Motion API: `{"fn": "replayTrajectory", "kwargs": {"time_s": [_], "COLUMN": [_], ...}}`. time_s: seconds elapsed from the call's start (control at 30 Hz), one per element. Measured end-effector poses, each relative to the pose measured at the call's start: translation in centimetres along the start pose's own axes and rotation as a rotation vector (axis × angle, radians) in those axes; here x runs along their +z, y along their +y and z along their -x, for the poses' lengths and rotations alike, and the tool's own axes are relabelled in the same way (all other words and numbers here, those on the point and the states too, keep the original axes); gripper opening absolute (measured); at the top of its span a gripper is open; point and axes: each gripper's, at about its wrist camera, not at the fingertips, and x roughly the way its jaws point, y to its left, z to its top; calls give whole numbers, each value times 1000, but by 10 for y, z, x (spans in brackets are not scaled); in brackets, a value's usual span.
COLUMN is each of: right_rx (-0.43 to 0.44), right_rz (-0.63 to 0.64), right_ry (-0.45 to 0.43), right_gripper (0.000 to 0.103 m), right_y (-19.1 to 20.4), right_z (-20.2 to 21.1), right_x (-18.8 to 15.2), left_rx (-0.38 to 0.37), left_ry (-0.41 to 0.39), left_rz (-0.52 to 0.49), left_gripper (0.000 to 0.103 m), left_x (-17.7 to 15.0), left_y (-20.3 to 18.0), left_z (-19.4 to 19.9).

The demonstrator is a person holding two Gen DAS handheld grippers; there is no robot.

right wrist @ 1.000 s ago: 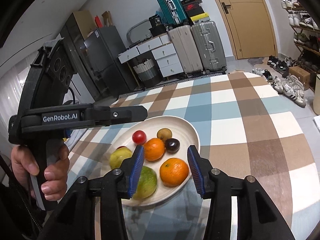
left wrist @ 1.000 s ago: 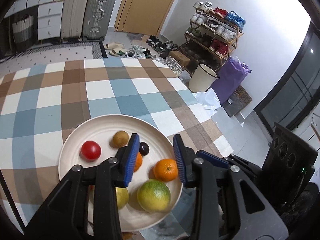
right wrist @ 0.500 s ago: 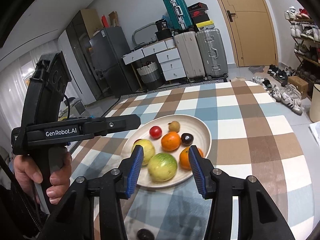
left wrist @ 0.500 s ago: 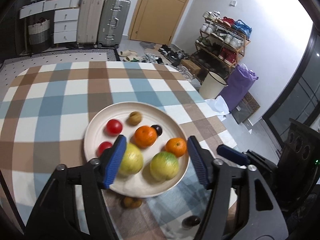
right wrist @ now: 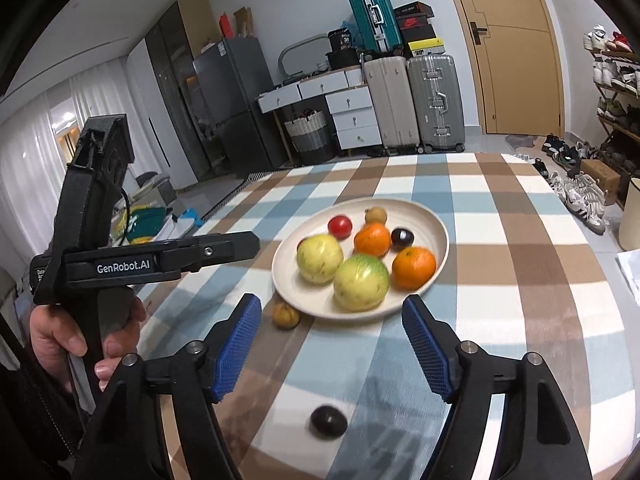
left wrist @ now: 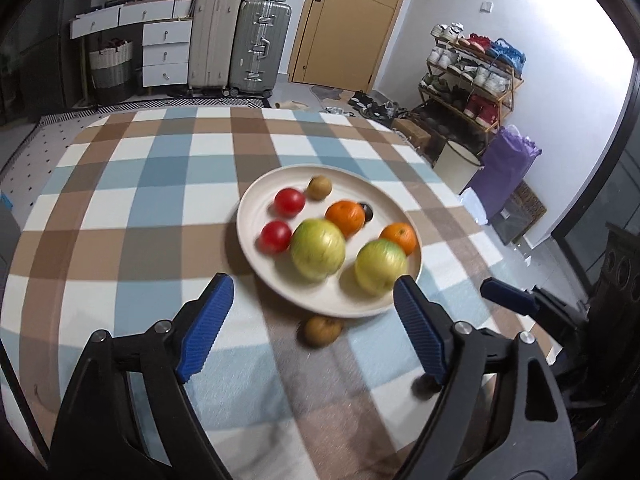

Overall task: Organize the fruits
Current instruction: 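Withdraw both tools from the plate toward the last fruits, then grasp the last dark plum with the right tool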

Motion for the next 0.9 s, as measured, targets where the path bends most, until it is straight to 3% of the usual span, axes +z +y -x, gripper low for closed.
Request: {"fn": "replayTrajectory", "kwargs": {"time_s": [0.1, 0.17, 0.27, 0.7, 0.9], "right_rx": [-2, -2, -6, 15, 19], "right_rz": [4, 6, 14, 7, 34], "right_ry": [23, 35, 52, 140, 166], "right_gripper": [75, 75, 75, 74, 63], "right_y": [2, 3, 5, 10, 15], "right_z": [0, 0, 2, -7, -10], "right_x": [-10, -15, -24, -51, -55], "left_rx": [20, 21, 3, -4, -10], "left_ry": [5, 20, 33, 76, 107], "left_rz": [-7, -3, 19, 4, 23], "left_gripper": [86, 96, 99, 102, 102], "left_x": [-17, -26, -37, -66, -74], "left_y": [1, 2, 4, -1, 2], "left_z": [5, 4, 4, -7, -14]}}
